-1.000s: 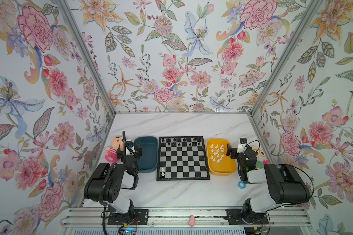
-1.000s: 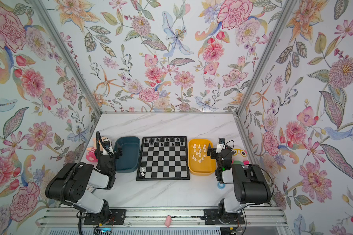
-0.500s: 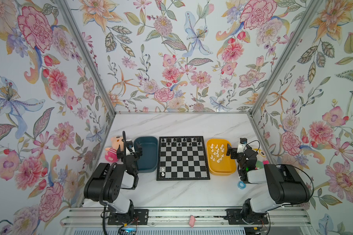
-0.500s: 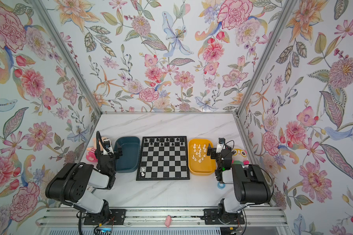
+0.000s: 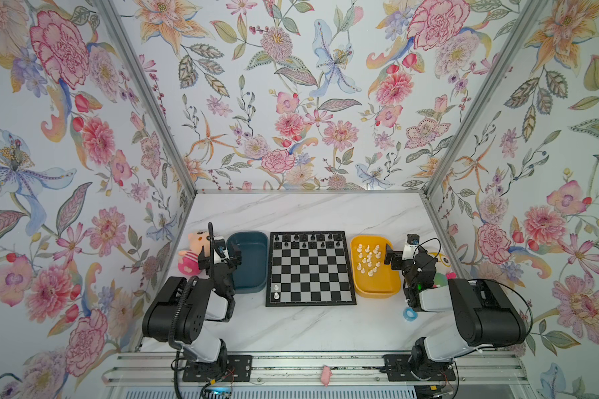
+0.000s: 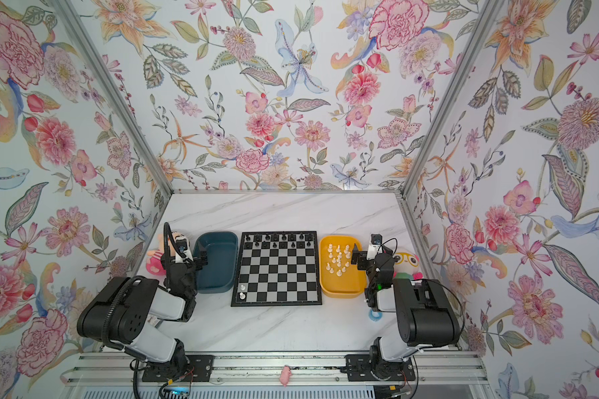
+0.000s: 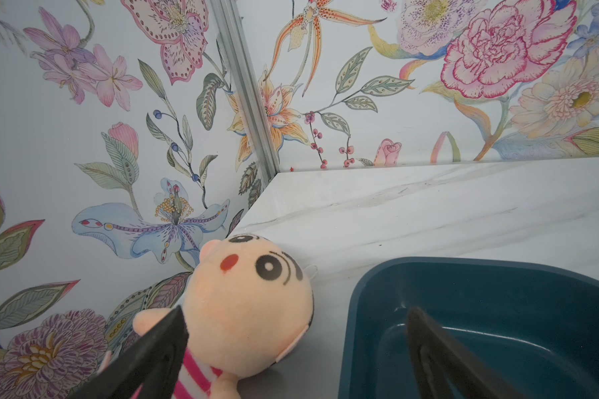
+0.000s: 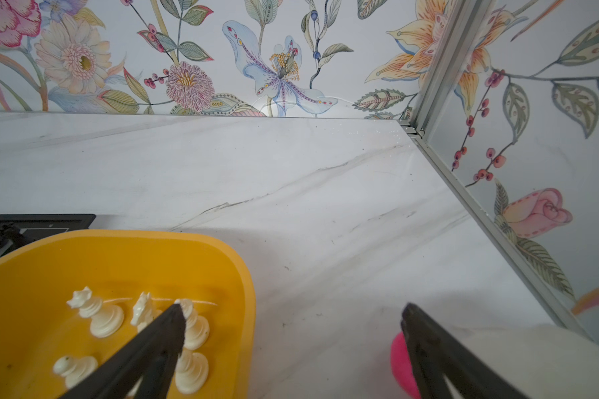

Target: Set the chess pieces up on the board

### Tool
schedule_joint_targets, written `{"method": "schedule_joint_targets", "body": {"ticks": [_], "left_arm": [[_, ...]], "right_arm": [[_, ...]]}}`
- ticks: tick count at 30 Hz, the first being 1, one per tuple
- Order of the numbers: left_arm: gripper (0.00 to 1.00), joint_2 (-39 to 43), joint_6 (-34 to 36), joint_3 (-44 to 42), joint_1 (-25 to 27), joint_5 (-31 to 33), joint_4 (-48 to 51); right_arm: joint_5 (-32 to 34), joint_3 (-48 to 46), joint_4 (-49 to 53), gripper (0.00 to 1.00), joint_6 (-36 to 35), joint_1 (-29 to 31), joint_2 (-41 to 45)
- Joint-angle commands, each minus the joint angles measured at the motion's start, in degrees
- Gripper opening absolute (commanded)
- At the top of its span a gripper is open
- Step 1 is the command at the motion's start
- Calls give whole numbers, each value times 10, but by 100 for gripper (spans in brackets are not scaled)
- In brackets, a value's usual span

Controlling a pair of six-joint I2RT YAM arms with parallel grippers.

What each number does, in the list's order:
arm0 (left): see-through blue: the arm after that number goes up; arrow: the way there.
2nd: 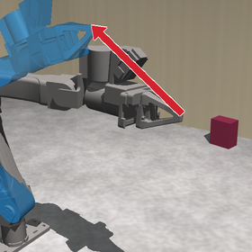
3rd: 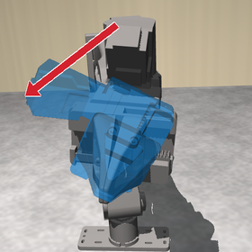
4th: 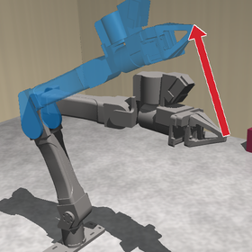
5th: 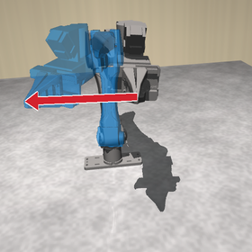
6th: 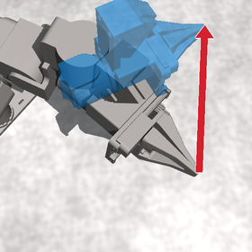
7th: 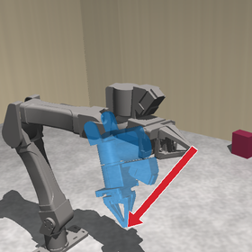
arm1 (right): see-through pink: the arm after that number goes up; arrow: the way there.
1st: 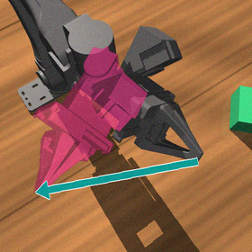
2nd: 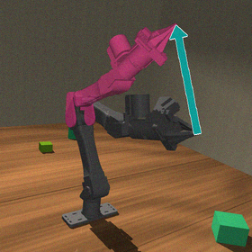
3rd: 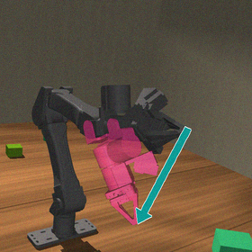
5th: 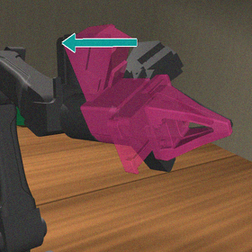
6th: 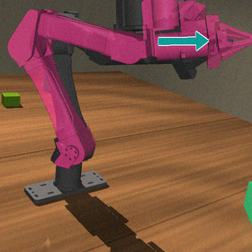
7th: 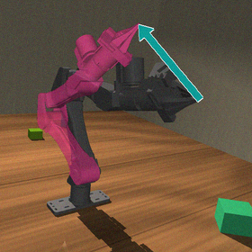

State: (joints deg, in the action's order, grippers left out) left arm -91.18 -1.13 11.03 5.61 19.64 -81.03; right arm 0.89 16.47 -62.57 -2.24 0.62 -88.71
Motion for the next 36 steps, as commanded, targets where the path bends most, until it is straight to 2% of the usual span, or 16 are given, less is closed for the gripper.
{"method": "schedule_joint_targets", "body": {"ticks": [1,4,8,14,18,23,27,31,36], "left_arm": [[97,7,-4,5,-2,-8,-11],[95,53,-7,19,-3,-3,51],[95,119,-4,53,-2,-9,168],[93,214,-20,79,-2,-31,279],[92,265,-41,119,-1,-90,376],[92,283,-73,191,-2,-182,473],[91,274,-103,236,-1,-243,519],[89,256,-122,269,4,-291,538],[88,236,-119,307,21,-290,562]], "right_arm": [[7,6,2,96,5,3,9],[28,10,46,96,7,5,55],[38,33,160,96,18,6,141],[45,69,317,96,45,13,249],[66,116,440,96,50,34,307],[81,194,580,96,53,60,350],[71,272,697,94,66,73,337],[31,369,820,88,84,85,278],[-11,477,949,77,89,105,180]]}}
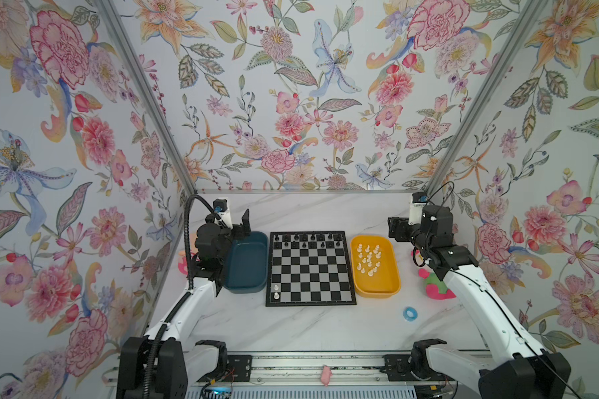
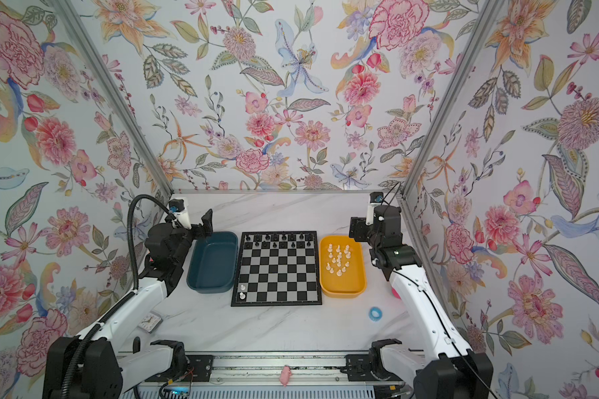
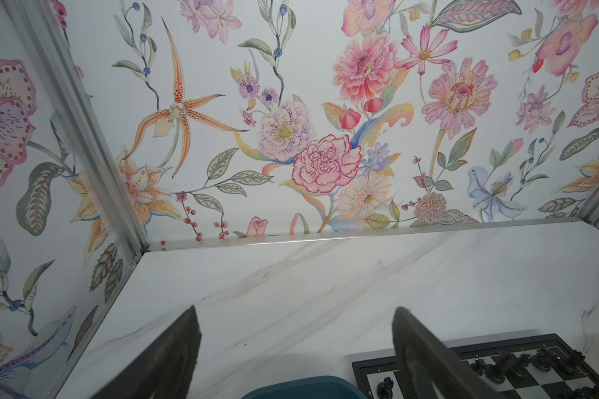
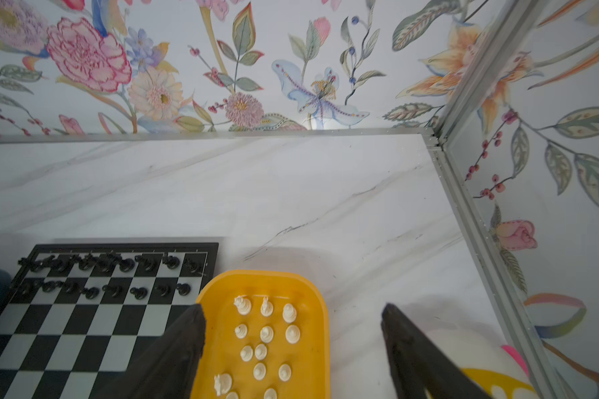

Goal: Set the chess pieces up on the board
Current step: 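Raise the right gripper over the yellow tray while the left arm lifts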

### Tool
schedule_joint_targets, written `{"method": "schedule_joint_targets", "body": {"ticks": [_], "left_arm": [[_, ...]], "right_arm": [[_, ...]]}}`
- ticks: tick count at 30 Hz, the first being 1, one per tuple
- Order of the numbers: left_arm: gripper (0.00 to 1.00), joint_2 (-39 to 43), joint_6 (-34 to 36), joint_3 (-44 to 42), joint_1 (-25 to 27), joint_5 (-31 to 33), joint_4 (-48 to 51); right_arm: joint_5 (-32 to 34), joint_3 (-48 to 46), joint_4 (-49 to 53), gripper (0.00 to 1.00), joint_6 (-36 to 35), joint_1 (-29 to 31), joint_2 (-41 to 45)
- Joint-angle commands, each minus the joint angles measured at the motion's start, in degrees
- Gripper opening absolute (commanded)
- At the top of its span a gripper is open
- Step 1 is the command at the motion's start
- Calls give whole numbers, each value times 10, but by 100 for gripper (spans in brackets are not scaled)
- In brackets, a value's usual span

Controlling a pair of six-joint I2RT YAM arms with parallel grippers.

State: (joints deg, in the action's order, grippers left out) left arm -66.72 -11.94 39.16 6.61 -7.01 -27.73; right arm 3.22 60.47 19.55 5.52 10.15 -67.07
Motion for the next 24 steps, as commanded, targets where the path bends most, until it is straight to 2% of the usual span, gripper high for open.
{"method": "schedule_joint_targets", "body": {"ticks": [1,9,16,24], "left_arm": [[88,-12,-9,29,17,-20,28],[88,-55,0,54,49,-20,14],[88,-70,10,60,64,-7,15],[88,-64,15,55,69,9,13]], "right_arm": [[-41,55,147,73,10,14,-56],[-58,117,188,55,5,65,-191],[-77,151,198,36,5,76,-288],[-80,170,200,25,3,88,-346]]}}
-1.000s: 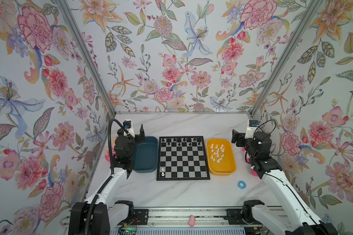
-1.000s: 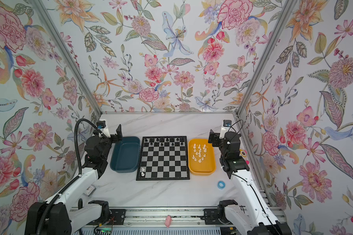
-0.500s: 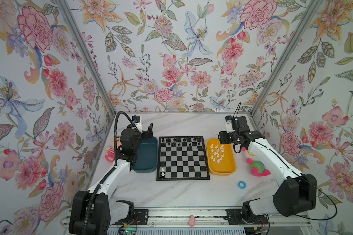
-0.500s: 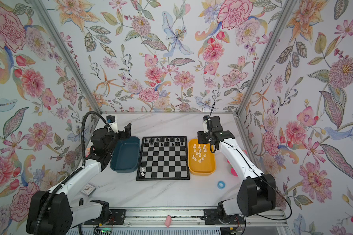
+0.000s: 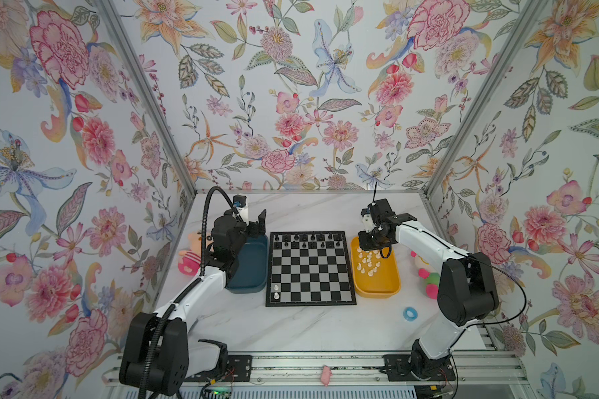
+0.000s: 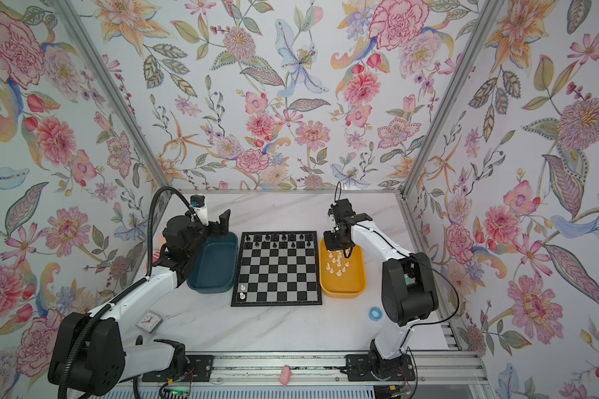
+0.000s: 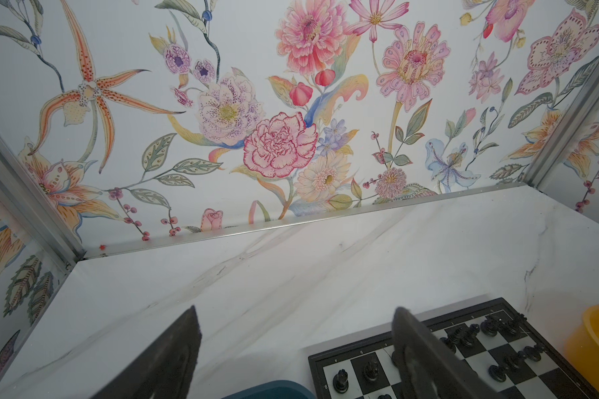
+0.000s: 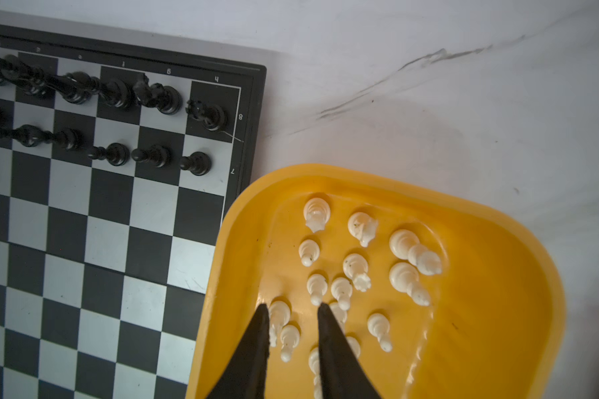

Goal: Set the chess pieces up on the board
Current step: 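Raise the right gripper over the yellow tray while the left arm lifts, then lower the right gripper into the yellow tray and grasp a white pawn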

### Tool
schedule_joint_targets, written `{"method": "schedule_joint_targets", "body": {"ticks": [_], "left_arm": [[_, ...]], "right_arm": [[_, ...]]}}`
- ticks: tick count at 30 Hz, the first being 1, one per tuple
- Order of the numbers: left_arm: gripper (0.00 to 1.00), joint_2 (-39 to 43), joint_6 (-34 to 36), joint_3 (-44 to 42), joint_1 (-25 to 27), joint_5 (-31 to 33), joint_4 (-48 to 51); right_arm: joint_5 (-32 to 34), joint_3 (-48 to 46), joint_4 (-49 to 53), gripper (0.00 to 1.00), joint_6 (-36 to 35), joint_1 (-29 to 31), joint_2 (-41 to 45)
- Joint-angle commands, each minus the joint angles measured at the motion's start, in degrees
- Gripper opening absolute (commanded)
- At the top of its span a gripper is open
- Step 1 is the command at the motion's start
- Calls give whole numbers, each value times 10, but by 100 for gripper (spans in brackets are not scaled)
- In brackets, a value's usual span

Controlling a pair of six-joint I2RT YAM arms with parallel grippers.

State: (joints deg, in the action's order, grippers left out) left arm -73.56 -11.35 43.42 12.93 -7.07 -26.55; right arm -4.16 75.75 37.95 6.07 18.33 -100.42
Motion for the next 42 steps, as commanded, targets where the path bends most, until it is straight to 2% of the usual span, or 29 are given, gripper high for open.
{"method": "schedule_joint_targets", "body": {"ticks": [1,13,42], "left_arm": [[88,5,9,12,5,11,1],[88,2,11,11,13,17,-1],[88,2,20,14,19,21,4]], "right_arm": [[-3,17,17,24,-3,7,-17],[37,12,15,21,-5,10,-47],[34,14,-17,20,6,8,-90]]}}
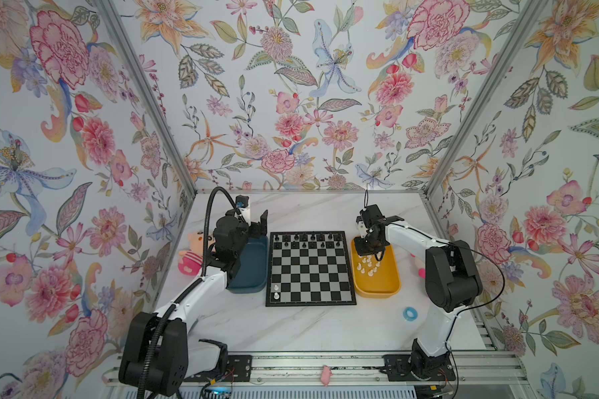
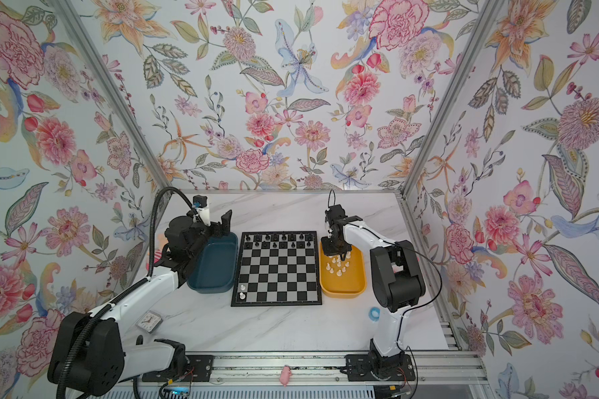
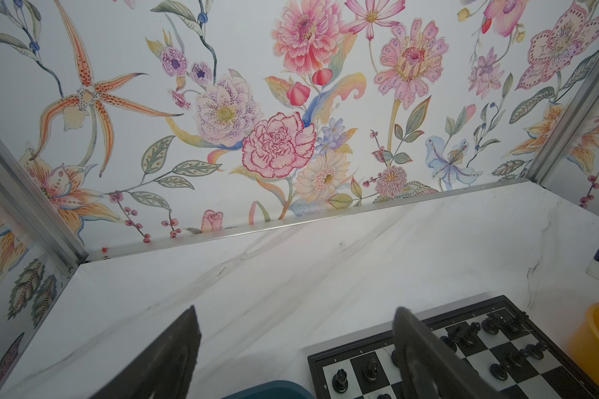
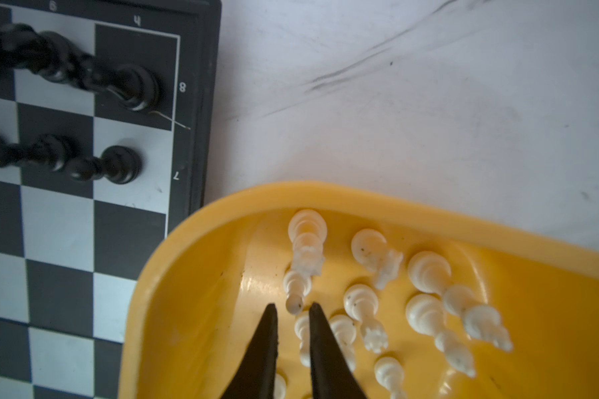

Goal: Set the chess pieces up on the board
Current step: 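Lower the right gripper into the yellow tray and grasp a white pawn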

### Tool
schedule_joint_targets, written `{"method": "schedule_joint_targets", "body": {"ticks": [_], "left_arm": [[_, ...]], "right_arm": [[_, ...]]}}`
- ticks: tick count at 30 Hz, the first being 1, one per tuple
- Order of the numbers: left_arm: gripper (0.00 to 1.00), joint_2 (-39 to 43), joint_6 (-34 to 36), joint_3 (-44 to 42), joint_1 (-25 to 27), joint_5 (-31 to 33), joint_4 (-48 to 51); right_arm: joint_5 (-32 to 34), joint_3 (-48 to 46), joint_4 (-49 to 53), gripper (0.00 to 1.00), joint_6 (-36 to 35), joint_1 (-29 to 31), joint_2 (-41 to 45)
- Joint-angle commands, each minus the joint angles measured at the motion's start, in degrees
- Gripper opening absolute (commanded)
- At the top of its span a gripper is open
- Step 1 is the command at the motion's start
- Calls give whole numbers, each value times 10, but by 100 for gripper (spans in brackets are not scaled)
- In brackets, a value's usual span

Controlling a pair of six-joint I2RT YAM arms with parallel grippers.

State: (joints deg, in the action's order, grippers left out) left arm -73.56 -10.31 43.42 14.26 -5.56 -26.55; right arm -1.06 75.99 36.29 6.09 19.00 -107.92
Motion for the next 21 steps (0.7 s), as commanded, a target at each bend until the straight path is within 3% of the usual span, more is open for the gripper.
{"method": "schedule_joint_targets", "body": {"ticks": [1,21], "left_arm": [[89,3,10,14,7,6,5],[90,3,19,15,11,6,8]], "right_arm": [[3,12,0,20,6,1,-16],[-5,13,-8,19,11,-5,-28]]}}
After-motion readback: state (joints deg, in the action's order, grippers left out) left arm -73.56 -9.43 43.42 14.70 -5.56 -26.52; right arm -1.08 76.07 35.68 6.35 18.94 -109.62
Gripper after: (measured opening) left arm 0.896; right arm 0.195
